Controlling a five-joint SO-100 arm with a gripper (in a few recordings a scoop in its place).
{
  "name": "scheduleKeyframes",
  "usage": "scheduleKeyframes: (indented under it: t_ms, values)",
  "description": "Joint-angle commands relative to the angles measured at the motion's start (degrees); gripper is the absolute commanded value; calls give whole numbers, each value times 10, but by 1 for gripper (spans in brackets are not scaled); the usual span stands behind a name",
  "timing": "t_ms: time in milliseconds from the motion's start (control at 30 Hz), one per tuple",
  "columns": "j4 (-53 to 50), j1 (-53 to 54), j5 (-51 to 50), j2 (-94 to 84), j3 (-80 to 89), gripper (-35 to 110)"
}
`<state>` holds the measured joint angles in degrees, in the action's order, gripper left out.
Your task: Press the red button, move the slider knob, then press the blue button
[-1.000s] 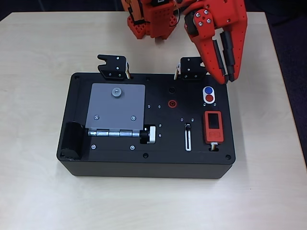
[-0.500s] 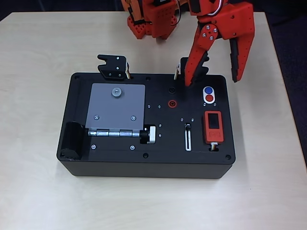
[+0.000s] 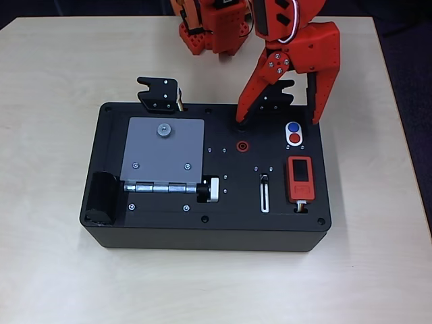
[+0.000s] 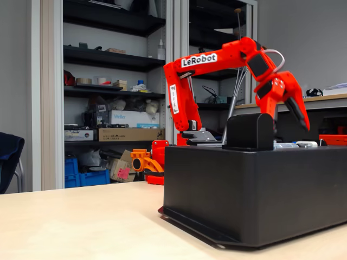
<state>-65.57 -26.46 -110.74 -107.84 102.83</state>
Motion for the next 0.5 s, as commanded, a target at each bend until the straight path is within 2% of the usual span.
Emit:
scheduleKeyframes:
  t_ms: [0, 267, 467]
  values:
    - [-15, 11, 7, 1, -13, 49]
    - [-26, 47, 54, 4, -6, 51]
    - [-25, 59, 83, 18, -4, 58]
